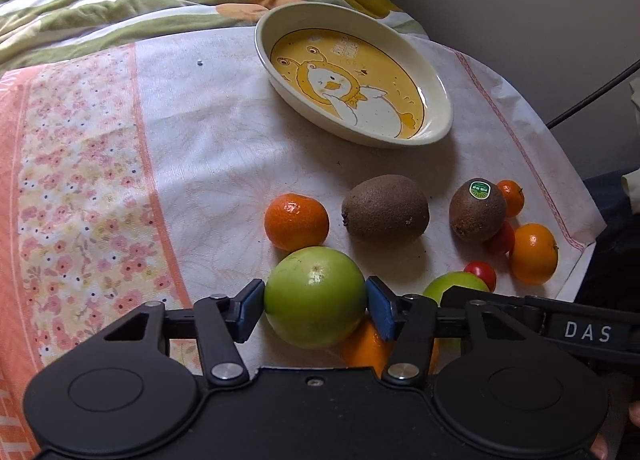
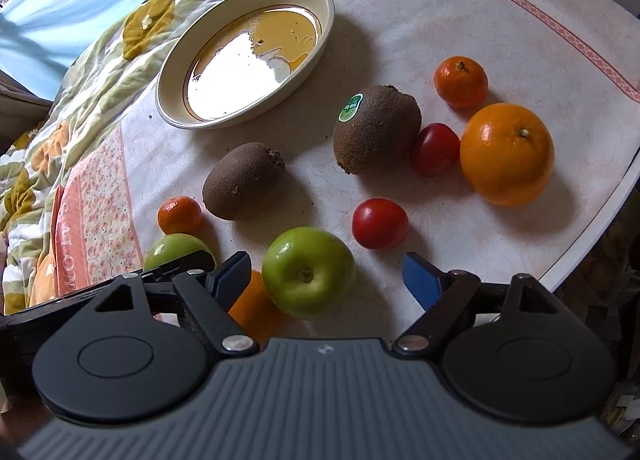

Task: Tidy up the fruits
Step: 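Close the left tool on a green apple while the right tool grasps another green apple, then carry both green apples into the duck bowl and open both tools to release them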

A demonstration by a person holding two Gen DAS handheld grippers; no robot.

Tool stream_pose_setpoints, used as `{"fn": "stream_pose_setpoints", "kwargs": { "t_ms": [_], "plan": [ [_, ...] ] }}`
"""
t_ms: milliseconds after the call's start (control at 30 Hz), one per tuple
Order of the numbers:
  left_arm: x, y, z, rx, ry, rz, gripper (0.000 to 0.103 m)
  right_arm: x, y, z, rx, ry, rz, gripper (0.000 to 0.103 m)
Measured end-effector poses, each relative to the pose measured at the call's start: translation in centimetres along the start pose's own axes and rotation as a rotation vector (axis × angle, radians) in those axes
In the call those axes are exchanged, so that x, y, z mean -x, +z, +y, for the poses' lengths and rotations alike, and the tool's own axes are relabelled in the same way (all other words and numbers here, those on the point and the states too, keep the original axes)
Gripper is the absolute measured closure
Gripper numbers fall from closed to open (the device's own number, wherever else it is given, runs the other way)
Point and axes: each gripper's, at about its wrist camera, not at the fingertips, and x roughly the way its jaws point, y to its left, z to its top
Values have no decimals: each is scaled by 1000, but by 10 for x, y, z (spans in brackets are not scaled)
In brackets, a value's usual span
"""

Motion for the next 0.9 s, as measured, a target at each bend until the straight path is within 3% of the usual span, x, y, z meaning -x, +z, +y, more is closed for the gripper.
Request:
{"fn": "stream_pose_setpoints", "kwargs": {
  "t_ms": [233,433,667,733,900],
  "plan": [
    [2,0,-2,-39,21,-4,44,-6,-1,1,-23,10,16,10],
    [10,-7,1,-65,41,-11,44,-11,2,0,-44,23,23,23],
    [17,-12,2,-65,47,-25,44,-15,1,-1,-59,26,23,26],
    [19,-13,1,-62,47,-29,44,-15,1,0,-50,40,20,34],
    [31,-16,-1,-58,53,-53,44,-12,1,3,-14,34,-3,34]
  ]
}}
